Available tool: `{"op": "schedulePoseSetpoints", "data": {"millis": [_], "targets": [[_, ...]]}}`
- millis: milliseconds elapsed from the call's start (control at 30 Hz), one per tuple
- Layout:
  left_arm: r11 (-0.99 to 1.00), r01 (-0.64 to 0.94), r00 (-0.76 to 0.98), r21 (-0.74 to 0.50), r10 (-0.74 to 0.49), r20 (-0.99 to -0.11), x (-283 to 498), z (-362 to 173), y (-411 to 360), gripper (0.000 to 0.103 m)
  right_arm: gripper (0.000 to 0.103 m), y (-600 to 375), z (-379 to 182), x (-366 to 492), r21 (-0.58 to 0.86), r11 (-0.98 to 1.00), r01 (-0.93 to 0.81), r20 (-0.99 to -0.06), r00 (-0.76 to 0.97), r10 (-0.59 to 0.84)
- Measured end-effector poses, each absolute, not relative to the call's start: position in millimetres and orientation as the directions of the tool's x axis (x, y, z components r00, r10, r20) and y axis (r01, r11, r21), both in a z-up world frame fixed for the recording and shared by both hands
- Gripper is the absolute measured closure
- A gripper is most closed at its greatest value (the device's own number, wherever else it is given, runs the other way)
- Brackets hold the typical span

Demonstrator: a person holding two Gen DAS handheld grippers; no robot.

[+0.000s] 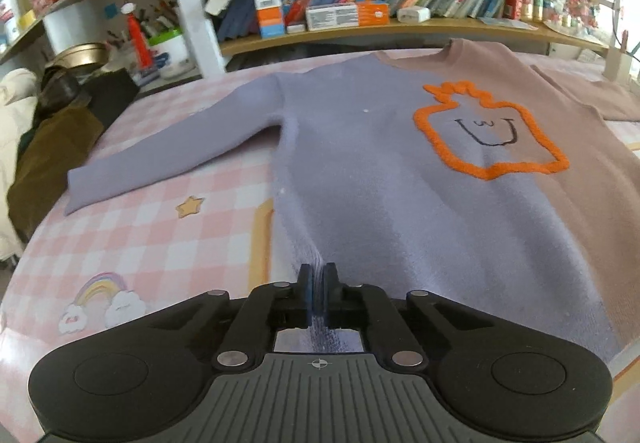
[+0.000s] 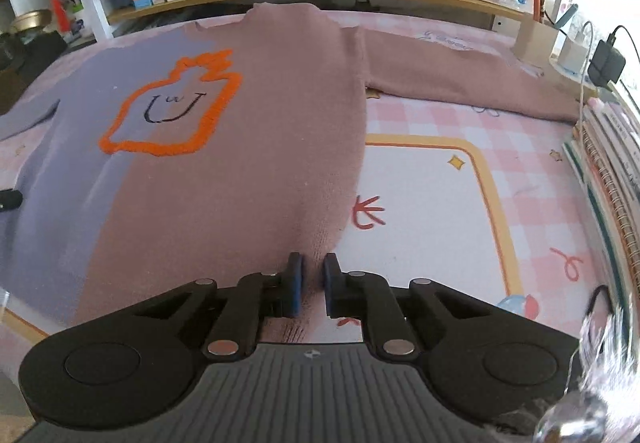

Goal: Fold clothes

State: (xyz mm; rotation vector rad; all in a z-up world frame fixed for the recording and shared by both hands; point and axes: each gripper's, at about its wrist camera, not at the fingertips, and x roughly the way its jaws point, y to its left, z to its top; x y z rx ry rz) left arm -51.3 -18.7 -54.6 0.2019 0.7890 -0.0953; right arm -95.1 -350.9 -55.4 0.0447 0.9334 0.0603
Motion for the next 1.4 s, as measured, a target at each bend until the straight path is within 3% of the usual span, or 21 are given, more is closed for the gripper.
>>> {"op": "schedulePoseSetpoints", "data": {"millis": [600,667,933,1100,1167,1400], "targets": [[0.980,0.159,0.699,0.120,-0.026,-0.715,-56,-52,-7,0.099,0.092,-324,-55,-92,0.025,0.999,-0.049,-0.792,0.609,0.049],[0.982,0.161,0.693,0.100,-0.040,-0.720,-58,-50,-4,0.092,0.091,-327,-54,-94,0.024,0.999,-0.034,-0.796,0.604,0.040],[0.994,0.107,0.685,0.004,-0.071,-0.725,-61,-44,24,0.081,0.069,-339,-49,-111,0.049,0.997,0.051,-0.813,0.582,0.011],[0.993,0.121,0.682,0.012,-0.074,-0.728,-48,-49,23,0.076,0.072,-339,-52,-117,0.083,0.994,0.075,-0.817,0.576,0.025],[0.993,0.115,0.684,0.019,-0.065,-0.726,-37,-49,23,0.076,0.083,-338,-52,-119,0.097,0.992,0.076,-0.813,0.582,0.035],[0.997,0.076,0.678,-0.013,-0.061,-0.732,14,-50,24,0.076,0.087,-332,-51,-117,0.079,0.994,0.068,-0.813,0.581,0.025]]}}
